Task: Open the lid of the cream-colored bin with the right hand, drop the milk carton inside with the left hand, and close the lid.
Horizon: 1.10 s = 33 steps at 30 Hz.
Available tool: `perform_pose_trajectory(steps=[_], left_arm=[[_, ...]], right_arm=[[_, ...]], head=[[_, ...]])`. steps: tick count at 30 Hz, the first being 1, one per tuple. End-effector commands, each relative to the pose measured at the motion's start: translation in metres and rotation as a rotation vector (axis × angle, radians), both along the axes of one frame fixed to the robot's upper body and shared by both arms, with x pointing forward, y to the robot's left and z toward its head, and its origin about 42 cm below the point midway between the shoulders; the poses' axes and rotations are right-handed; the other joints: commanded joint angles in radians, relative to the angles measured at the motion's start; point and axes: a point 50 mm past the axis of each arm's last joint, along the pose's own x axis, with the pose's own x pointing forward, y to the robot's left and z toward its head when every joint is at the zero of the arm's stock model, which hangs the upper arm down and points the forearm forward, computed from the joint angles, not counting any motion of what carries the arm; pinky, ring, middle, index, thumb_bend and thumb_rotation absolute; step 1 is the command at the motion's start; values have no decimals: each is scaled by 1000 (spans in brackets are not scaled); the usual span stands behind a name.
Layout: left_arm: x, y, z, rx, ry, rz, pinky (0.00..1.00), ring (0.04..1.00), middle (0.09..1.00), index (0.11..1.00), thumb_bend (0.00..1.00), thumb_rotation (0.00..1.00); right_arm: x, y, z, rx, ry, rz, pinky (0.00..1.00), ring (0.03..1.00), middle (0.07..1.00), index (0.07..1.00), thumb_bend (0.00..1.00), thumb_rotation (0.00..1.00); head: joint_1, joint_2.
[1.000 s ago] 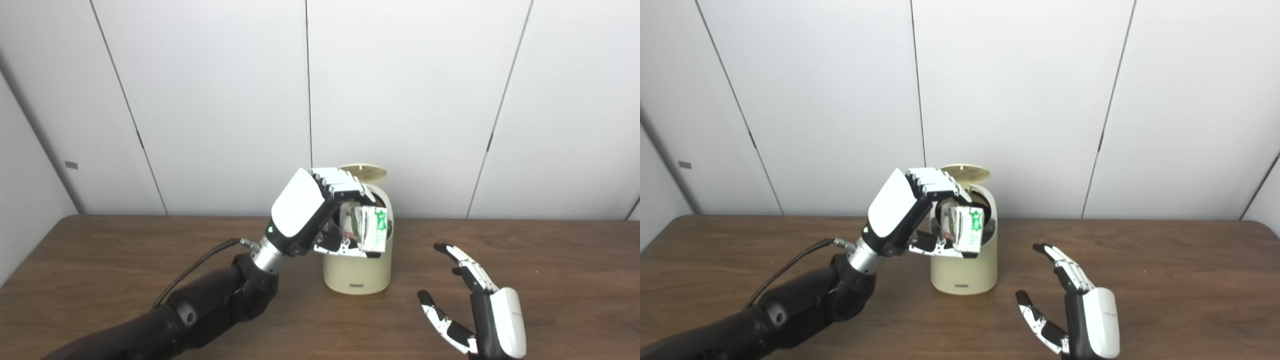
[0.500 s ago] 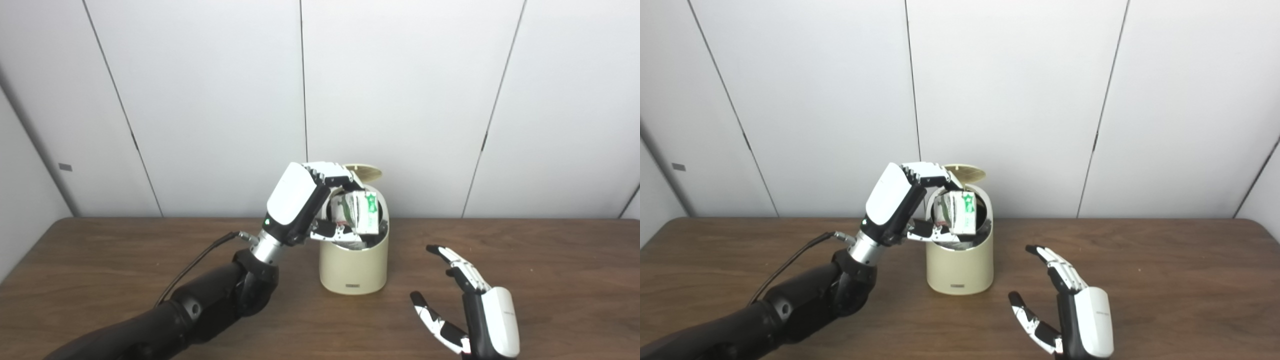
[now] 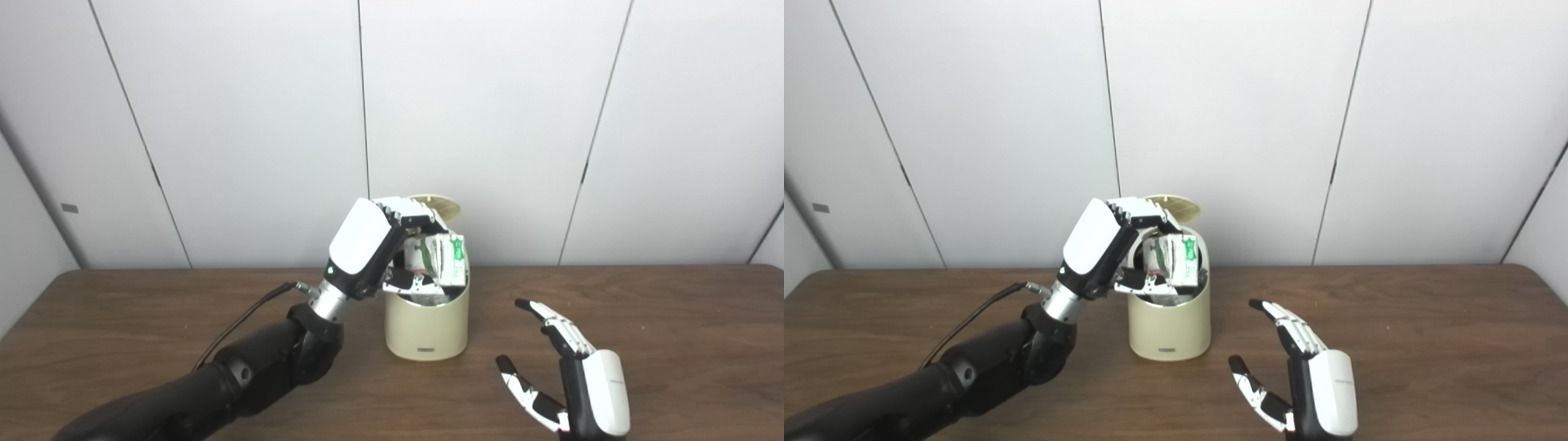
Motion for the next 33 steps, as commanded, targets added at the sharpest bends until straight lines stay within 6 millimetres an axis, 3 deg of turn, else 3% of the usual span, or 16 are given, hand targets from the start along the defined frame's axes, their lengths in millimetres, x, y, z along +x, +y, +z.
perform_pose_trajectory(steps=[1,16,33], left_arm=[[11,-11,39,-67,-80,-20,472,492,490,455,504,0],[11,-23,34,-91,-60,-19,460,489,485,460,504,0],[17,-6,23,-83,-2,44,448,469,493,475,506,0]], right_arm=[[-20,27,-27,81,105,19,645,789,807,782,183,256],[-20,29,-27,87,109,27,635,798,819,791,182,266],[-20,27,-26,87,108,29,642,796,816,789,178,221]], head=[[2,3],[-4,-2],[3,1]])
